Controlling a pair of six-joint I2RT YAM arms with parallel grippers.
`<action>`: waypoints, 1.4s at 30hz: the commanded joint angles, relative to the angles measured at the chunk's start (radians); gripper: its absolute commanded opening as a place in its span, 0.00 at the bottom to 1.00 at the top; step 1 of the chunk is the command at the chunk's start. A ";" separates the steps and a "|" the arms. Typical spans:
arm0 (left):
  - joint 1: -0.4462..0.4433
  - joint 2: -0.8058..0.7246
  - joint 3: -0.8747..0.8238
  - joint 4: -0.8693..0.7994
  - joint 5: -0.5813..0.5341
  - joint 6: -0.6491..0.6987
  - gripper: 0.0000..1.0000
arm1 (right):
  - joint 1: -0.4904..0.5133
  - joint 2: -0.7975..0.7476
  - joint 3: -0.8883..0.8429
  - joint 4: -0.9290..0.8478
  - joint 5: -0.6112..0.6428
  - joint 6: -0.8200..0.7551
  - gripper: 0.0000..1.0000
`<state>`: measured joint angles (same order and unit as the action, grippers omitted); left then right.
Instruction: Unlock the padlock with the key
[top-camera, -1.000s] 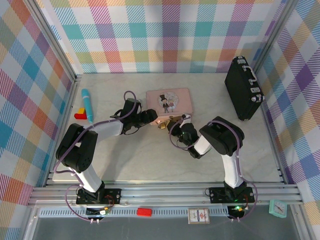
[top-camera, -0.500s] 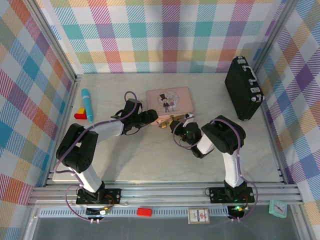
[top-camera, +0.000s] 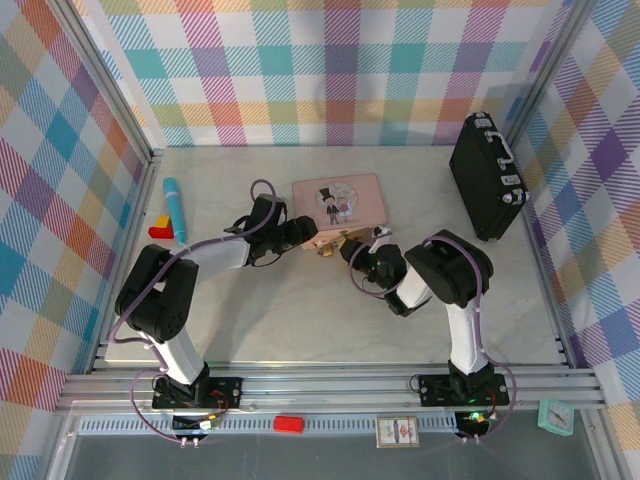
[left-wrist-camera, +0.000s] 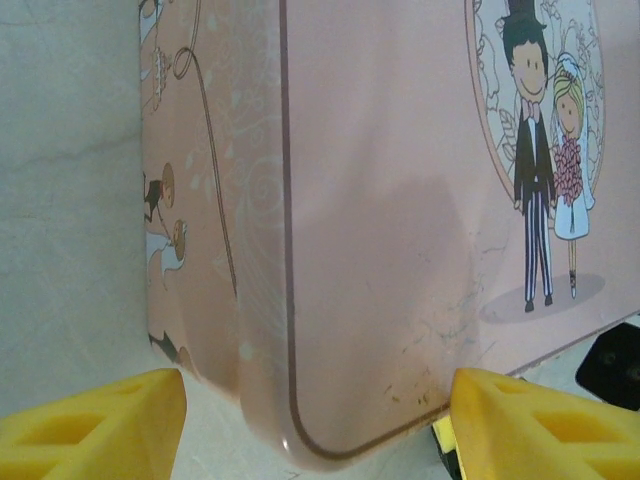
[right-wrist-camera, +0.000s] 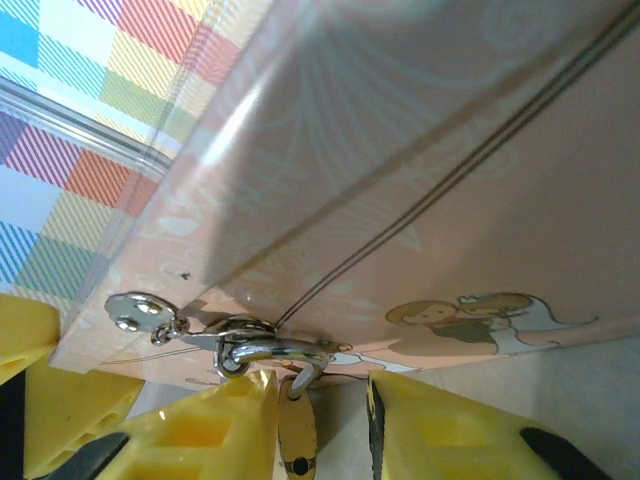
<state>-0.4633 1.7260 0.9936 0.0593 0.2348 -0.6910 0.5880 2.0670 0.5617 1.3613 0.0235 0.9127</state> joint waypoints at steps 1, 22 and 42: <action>-0.017 0.033 0.050 -0.059 -0.008 0.019 0.70 | -0.006 0.028 0.042 0.024 -0.022 0.000 0.31; -0.034 0.139 0.140 -0.077 -0.098 0.005 0.69 | -0.031 0.002 0.117 -0.143 -0.047 0.003 0.42; -0.063 0.177 0.215 -0.108 -0.178 -0.016 0.69 | 0.024 -0.101 0.223 -0.832 0.081 0.020 0.41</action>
<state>-0.5102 1.8690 1.1915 0.0113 0.0811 -0.7147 0.6041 1.9663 0.7757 0.8200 0.0723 0.9390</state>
